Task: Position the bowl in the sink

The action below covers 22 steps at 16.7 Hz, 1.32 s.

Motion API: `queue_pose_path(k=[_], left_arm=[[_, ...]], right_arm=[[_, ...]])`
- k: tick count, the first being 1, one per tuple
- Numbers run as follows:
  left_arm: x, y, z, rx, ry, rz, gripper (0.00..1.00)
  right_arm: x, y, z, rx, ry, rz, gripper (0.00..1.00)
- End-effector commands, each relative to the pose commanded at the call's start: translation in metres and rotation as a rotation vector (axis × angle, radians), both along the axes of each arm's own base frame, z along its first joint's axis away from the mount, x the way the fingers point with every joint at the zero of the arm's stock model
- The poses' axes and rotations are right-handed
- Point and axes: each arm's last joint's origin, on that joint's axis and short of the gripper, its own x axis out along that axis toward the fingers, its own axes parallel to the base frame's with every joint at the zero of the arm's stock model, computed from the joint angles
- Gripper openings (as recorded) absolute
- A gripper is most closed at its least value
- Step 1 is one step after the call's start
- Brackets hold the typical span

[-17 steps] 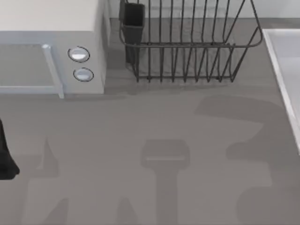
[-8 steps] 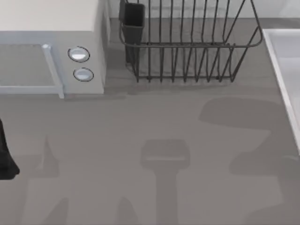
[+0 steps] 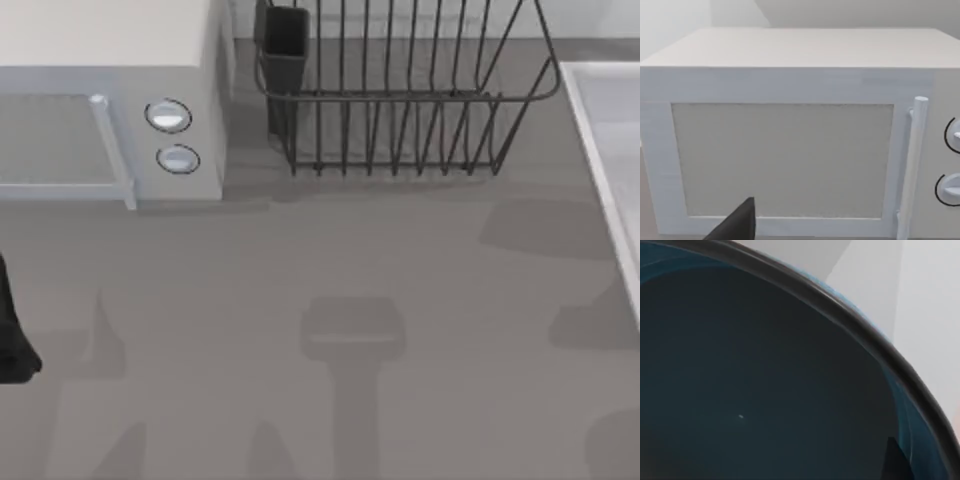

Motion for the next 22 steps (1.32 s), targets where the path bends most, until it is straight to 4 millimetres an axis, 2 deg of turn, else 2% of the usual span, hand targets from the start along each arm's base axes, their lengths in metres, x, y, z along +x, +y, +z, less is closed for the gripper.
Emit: queue_pose_path(k=[5,8,11,15,22], left_arm=[[0.0,0.0,0.0,0.0,0.0,0.0,1.0],[0.0,0.0,0.0,0.0,0.0,0.0,1.0],[0.0,0.0,0.0,0.0,0.0,0.0,1.0],[0.0,0.0,0.0,0.0,0.0,0.0,1.0],[0.0,0.0,0.0,0.0,0.0,0.0,1.0]], right_arm=[[-0.002,0.001,-0.064,-0.017,-0.025,-0.002,0.0],[-0.009,0.006,-0.091,-0.014,-0.022,-0.002,0.0],[-0.013,0.009,-0.102,-0.009,-0.014,-0.002,0.0],[-0.013,0.009,-0.102,-0.009,-0.014,-0.002,0.0],[-0.013,0.009,-0.102,-0.009,-0.014,-0.002,0.53]])
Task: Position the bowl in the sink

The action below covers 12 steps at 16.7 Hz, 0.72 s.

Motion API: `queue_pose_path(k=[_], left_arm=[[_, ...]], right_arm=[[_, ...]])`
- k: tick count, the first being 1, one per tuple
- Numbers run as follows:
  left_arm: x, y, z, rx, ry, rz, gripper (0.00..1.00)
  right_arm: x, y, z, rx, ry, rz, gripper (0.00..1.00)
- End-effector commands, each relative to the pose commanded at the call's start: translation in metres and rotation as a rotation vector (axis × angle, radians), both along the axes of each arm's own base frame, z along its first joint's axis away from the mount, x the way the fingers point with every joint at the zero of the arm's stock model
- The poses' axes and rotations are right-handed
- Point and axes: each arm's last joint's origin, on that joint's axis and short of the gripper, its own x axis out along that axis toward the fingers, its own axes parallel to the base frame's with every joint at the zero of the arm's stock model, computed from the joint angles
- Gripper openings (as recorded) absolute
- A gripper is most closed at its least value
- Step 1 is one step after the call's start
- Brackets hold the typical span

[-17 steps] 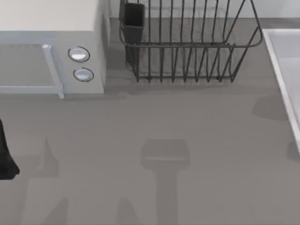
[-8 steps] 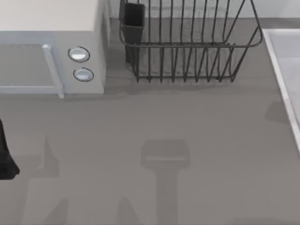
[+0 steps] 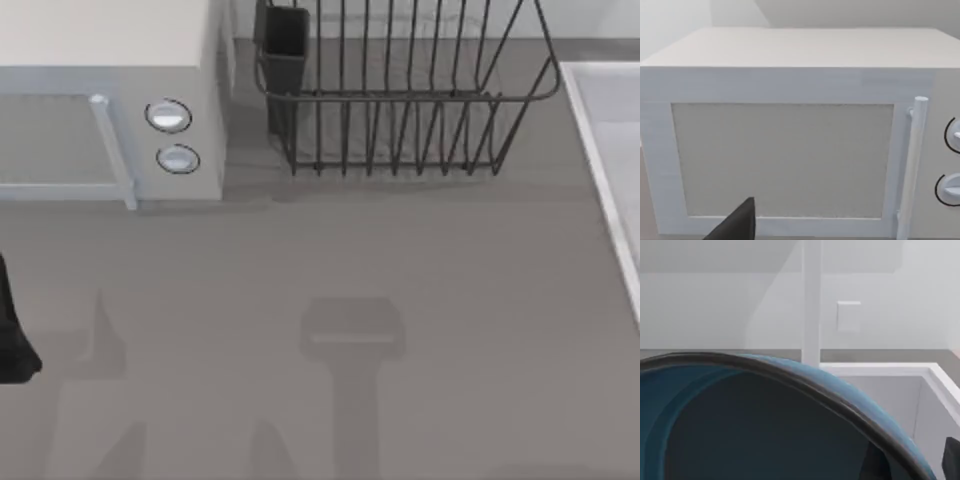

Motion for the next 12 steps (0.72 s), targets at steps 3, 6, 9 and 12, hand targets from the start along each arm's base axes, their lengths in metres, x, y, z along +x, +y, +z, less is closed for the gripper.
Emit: queue_pose_path(k=[3,6,9,12], left_arm=[[0.0,0.0,0.0,0.0,0.0,0.0,1.0],[0.0,0.0,0.0,0.0,0.0,0.0,1.0],[0.0,0.0,0.0,0.0,0.0,0.0,1.0],[0.0,0.0,0.0,0.0,0.0,0.0,1.0]], right_arm=[[0.0,0.0,0.0,0.0,0.0,0.0,0.75],[0.0,0.0,0.0,0.0,0.0,0.0,0.98],[0.0,0.0,0.0,0.0,0.0,0.0,1.0],[0.0,0.0,0.0,0.0,0.0,0.0,1.0]])
